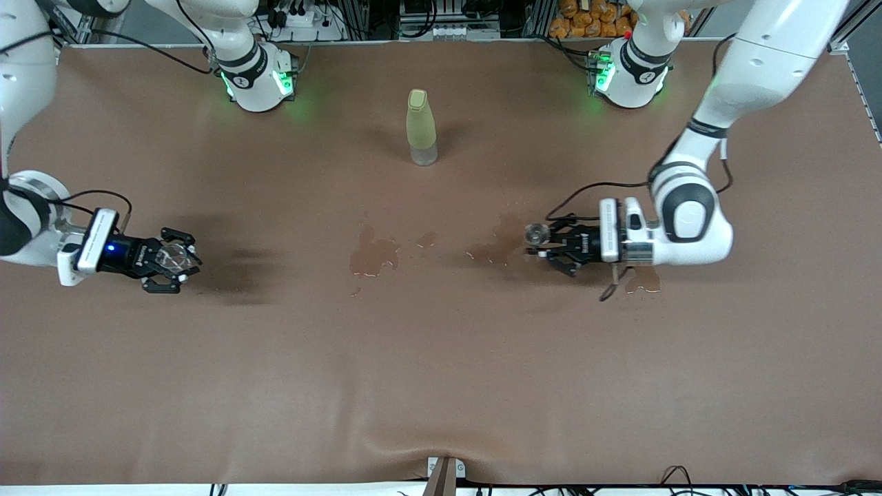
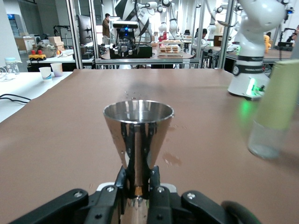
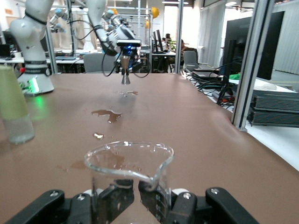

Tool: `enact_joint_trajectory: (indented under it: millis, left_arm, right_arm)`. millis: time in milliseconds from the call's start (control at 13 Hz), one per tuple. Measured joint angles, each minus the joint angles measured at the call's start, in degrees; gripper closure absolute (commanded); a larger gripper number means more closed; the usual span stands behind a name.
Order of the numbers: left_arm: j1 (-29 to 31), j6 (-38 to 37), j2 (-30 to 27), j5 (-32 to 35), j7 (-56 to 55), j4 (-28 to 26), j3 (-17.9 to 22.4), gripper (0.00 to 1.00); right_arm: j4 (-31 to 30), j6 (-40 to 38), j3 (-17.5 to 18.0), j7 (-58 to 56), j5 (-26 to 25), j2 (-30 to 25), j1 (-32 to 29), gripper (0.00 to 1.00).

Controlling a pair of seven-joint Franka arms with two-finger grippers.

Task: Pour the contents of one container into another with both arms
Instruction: 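Lower the beaker and the jigger onto the table with both grippers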

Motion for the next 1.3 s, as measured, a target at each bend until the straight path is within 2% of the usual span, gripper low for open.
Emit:
enact_joint_trajectory:
  millis: [384,767,998,1305]
  left_arm:
    - [12.4,-4.2,0.2,9.5,0.7,-1.6,0.1,1.00]
    - [21.9,-5.9,4.3,12.2,7.4,-1.8,0.2,1.00]
    - [25.6,-5.9,8.1,13.5,10.7,-1.3,0.3,1.00]
    - [27.4,-5.9,11.6,14.5,10.9,0.6,0.3,1.00]
  right_arm:
    - [2.1,-0.8,0.4,-8.6,1.0,8.8,0.0,1.00]
    - [2.8,-0.5,1.8,-10.3,2.7,14.2,0.1,1.00]
    - [3.0,1.7,1.9,-10.8,2.9,16.3,0.1,1.00]
    - [3.1,4.4,1.9,-10.8,2.9,17.5,0.1,1.00]
